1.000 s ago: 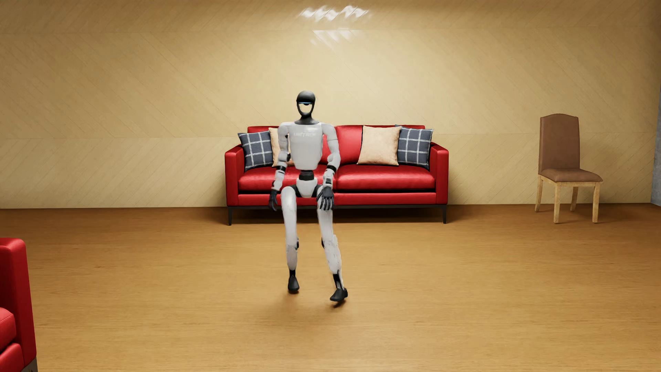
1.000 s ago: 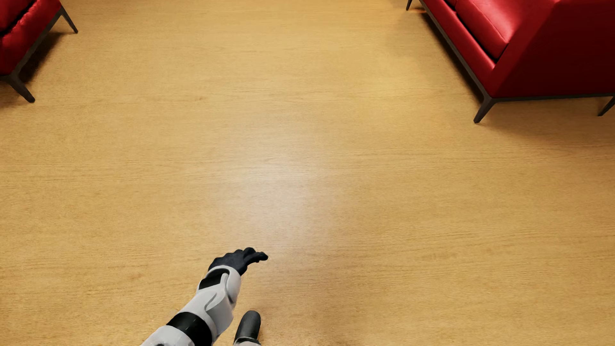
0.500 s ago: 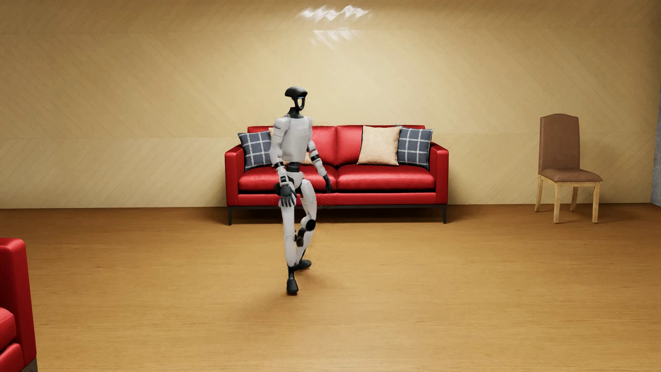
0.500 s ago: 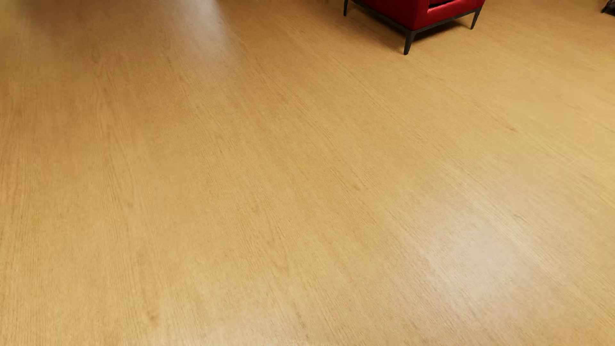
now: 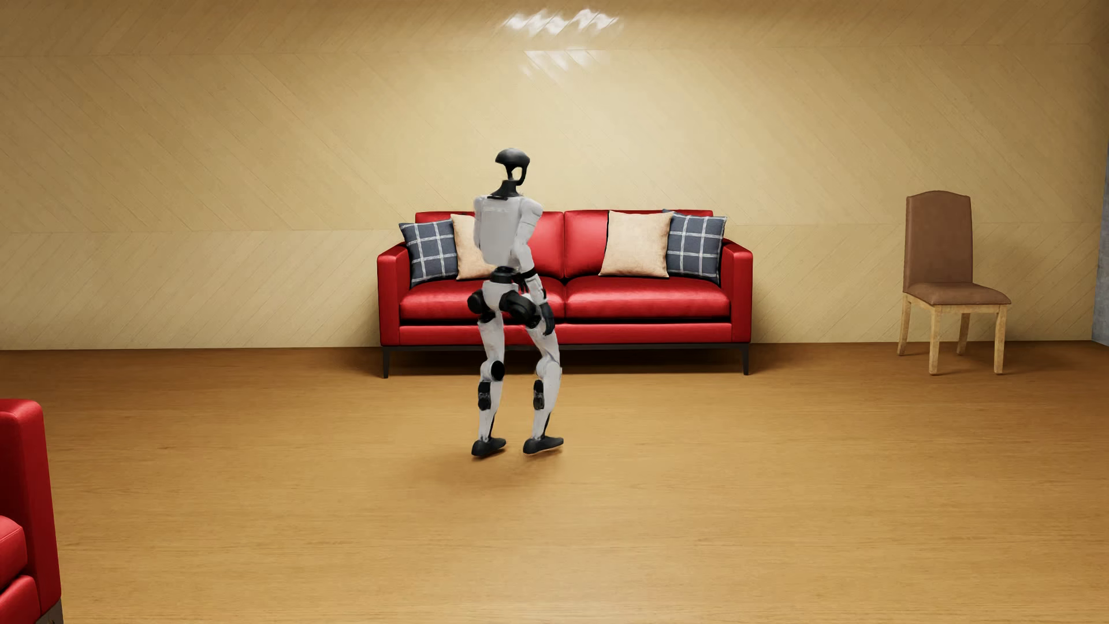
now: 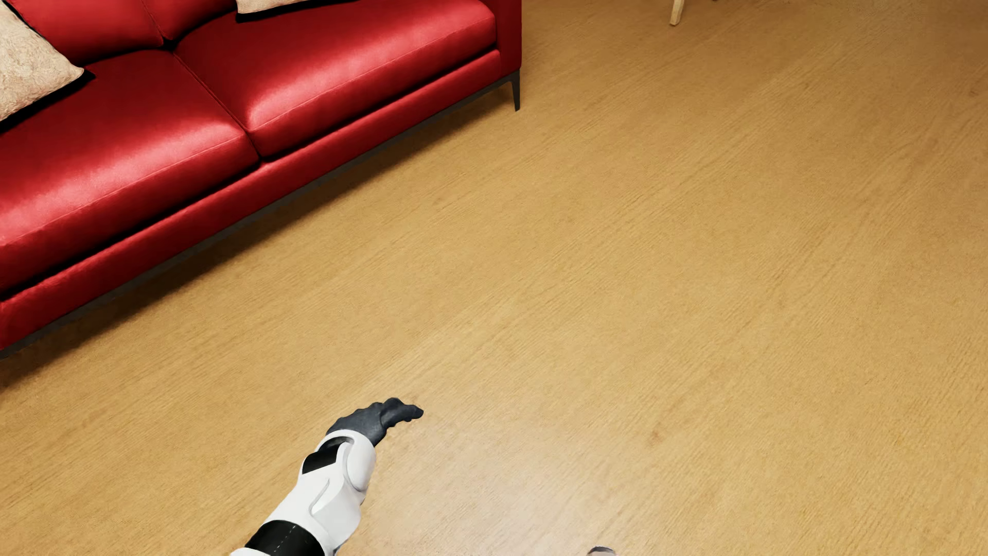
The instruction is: Approach the sofa
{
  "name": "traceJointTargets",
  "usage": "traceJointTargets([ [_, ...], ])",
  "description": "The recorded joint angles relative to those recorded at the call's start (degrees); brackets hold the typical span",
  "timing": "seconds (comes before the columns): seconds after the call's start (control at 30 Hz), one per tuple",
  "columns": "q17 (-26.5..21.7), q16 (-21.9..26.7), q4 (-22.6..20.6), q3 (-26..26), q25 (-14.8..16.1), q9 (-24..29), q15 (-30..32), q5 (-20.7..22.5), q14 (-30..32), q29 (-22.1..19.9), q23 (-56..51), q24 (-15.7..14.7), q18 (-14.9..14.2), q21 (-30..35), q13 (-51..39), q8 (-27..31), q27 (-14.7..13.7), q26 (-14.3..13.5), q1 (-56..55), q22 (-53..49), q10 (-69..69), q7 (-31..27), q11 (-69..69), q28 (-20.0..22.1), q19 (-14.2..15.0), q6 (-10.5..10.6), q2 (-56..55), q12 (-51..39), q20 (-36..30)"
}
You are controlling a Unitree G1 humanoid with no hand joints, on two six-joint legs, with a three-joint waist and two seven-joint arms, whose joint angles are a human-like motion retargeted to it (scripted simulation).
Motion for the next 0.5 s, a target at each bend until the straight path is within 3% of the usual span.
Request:
traceJointTargets([
  [0.07,-1.09,-0.59,-3.10,-0.82,-0.18,-0.06,5.49,2.63,-1.25,1.41,-0.30,-2.13,0.78,2.45,-0.17,-4.32,-0.79,0.51,2.28,1.61,-0.59,-8.25,-6.40,5.17,-0.99,-0.19,-3.44,-1.07,2.17],
  [0.1,-2.11,-0.61,-4.01,-1.02,-0.26,-0.16,9.11,4.41,-1.82,2.89,-0.31,-3.43,0.99,3.43,-0.67,-5.22,-0.68,0.96,3.99,2.51,-1.06,-11.67,-11.95,7.41,1.90,-0.16,-4.15,-0.51,3.33],
  [0.13,-3.18,-0.54,-4.60,-1.17,-0.34,-0.30,12.50,6.22,-2.44,3.49,-0.46,-4.52,1.04,3.78,-1.18,-4.43,-0.08,1.46,5.93,3.54,-1.45,-14.71,-18.05,9.18,6.81,-0.07,-3.94,0.76,4.21],
  [0.17,-3.82,-0.25,-4.53,-1.39,-0.38,-0.46,15.46,8.33,-2.99,3.40,-0.60,-5.77,0.88,3.69,-1.76,-1.01,0.72,1.90,7.90,4.74,-1.68,-17.36,-21.07,9.90,1.52,0.10,-3.52,2.63,5.08],
  [0.2,-4.04,0.18,-4.26,-1.40,-0.17,-0.56,15.20,8.37,-2.83,2.74,-0.82,-7.10,0.81,3.04,-2.26,-1.59,1.31,2.77,9.80,6.26,-0.82,-19.31,-18.80,10.43,-7.31,0.17,-2.93,4.86,5.86],
  [0.23,-3.66,0.65,-3.84,-1.45,0.65,-0.39,11.83,7.55,-1.61,0.68,-1.13,-8.54,0.49,1.37,-2.84,-2.87,1.96,4.07,10.81,8.48,1.92,-20.65,-14.52,10.45,-9.33,0.31,-2.51,7.21,6.59],
  [0.27,-2.97,0.52,-3.65,-1.54,1.78,-0.07,8.37,6.58,1.67,-1.79,-1.04,-10.75,-0.09,-0.70,-3.68,-3.87,2.57,5.99,10.99,11.47,6.29,-21.02,-10.67,11.15,-8.79,0.57,-1.29,10.05,8.26],
  [0.3,-1.81,0.16,-3.77,-1.64,3.91,0.17,5.45,5.47,8.37,-4.35,-0.80,-11.78,-3.24,-3.17,-4.62,-5.45,2.91,8.52,9.71,15.31,12.00,-21.44,-8.87,11.18,-8.23,0.71,0.74,12.64,8.54],
  [0.33,-0.72,0.17,-3.84,-1.69,5.83,0.27,3.44,4.54,14.99,-5.90,-0.45,-11.86,-16.47,-4.49,-5.70,-7.79,3.20,10.54,6.77,19.51,19.20,-23.02,-8.95,9.89,-8.00,0.69,3.26,14.26,7.71],
  [0.37,-0.71,1.20,-4.16,-2.28,6.13,0.37,1.88,3.60,20.53,-5.54,0.52,-9.51,-20.64,-3.78,-6.42,-11.02,2.09,11.08,2.03,23.37,28.86,-20.15,-10.01,5.05,-7.72,0.67,6.32,15.52,3.61],
  [0.4,-1.29,1.92,-2.77,-2.73,5.09,0.53,0.42,3.15,22.66,-4.43,1.54,-6.09,-20.82,-1.68,-7.73,-13.89,0.69,10.74,-3.53,25.27,38.17,-18.02,-10.97,-0.90,-7.37,0.82,9.33,17.11,-1.96],
  [0.43,-2.74,2.78,0.60,-2.70,3.45,0.76,-0.74,3.17,21.00,-3.28,2.75,-4.03,-20.89,0.94,-9.64,-15.97,-0.36,8.90,-9.18,24.90,45.43,-16.34,-12.07,-5.71,-6.97,1.15,12.29,19.09,-5.55],
  [0.47,-4.17,3.59,5.66,-2.06,1.27,0.99,-1.75,3.72,19.53,-2.03,4.21,-4.50,-21.32,3.47,-11.97,-17.35,-0.70,7.29,-14.44,22.87,50.14,-13.99,-13.30,-6.92,-6.52,1.61,15.15,22.06,-5.26],
  [0.5,-5.22,2.82,10.32,-0.94,-0.60,1.16,-2.57,4.74,19.38,-0.60,5.78,-6.91,-16.81,6.07,-14.79,-18.06,-0.14,7.08,-19.09,20.28,52.10,-10.70,-14.82,-5.23,-6.00,2.13,17.87,25.21,-1.98],
])
